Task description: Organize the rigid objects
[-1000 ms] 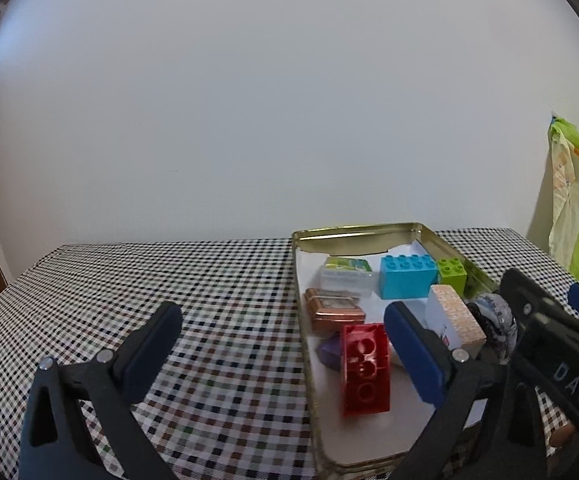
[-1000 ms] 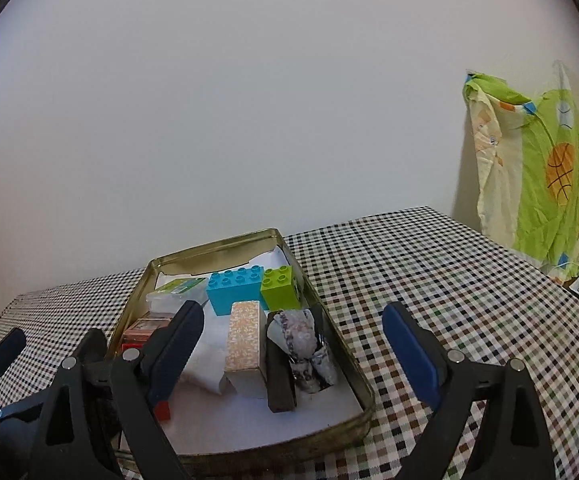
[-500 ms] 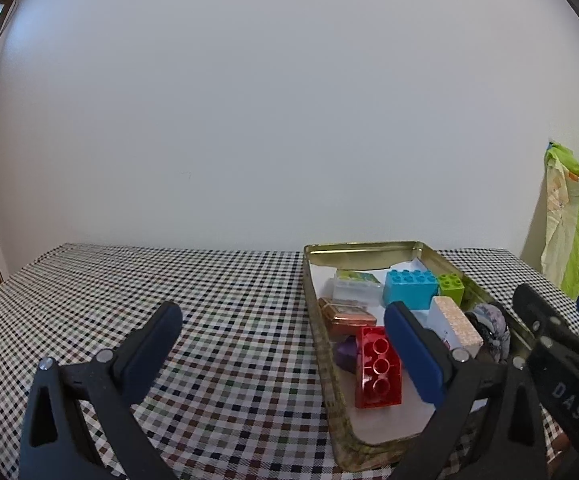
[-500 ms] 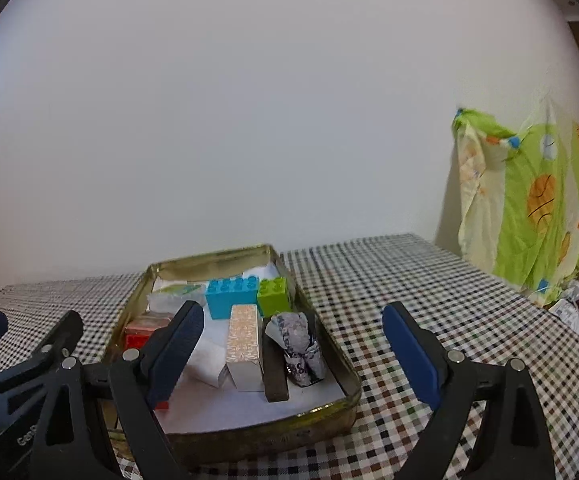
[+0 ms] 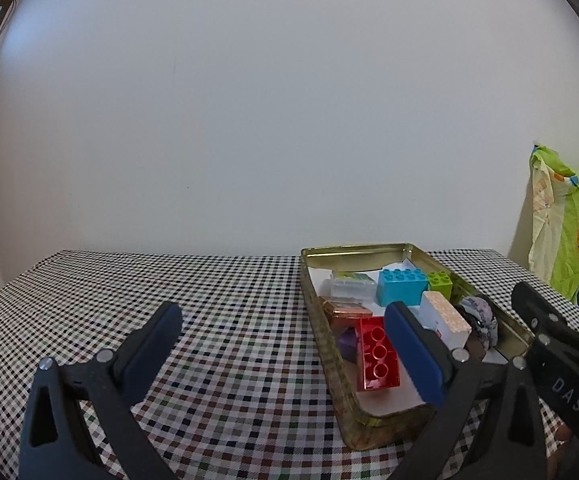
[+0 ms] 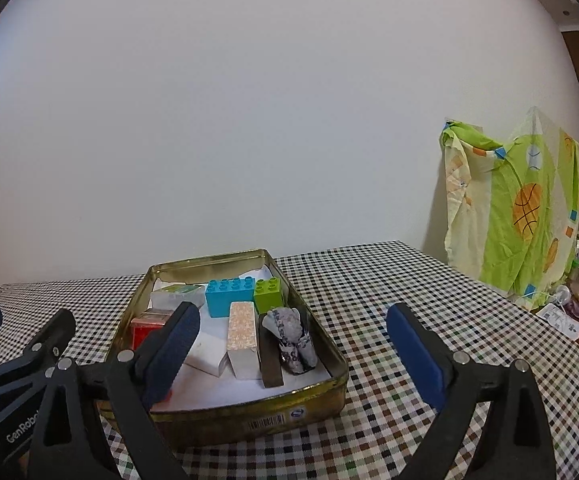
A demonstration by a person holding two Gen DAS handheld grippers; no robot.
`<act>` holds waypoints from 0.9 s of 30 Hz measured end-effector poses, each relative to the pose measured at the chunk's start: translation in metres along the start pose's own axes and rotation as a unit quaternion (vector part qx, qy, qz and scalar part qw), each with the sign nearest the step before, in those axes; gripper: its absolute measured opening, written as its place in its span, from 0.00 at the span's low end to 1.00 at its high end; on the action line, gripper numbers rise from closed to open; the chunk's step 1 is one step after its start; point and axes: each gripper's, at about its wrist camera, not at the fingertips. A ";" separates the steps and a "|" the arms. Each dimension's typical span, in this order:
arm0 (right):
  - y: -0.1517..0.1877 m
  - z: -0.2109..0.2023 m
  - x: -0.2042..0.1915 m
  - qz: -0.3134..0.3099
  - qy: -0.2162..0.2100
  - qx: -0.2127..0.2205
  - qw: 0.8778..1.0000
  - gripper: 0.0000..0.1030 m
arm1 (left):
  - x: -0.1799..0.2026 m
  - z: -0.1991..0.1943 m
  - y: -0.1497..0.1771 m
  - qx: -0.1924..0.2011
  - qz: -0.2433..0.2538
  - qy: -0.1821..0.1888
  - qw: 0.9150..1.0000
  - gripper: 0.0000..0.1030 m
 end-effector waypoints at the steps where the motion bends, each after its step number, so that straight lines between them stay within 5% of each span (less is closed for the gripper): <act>1: 0.001 -0.002 -0.001 -0.001 0.001 0.001 1.000 0.94 | 0.001 -0.001 0.000 0.001 0.000 -0.001 1.000 0.99; 27: 0.006 -0.015 0.019 0.040 0.015 0.002 0.999 0.94 | 0.012 -0.002 -0.001 -0.003 0.024 -0.008 1.000 1.00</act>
Point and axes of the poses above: each gripper's, at about its wrist camera, not at the fingertips, and z roughly the way its jaws point, x to its right, y to its underside, and after that the axes turned 11 degrees about -z, right-handed
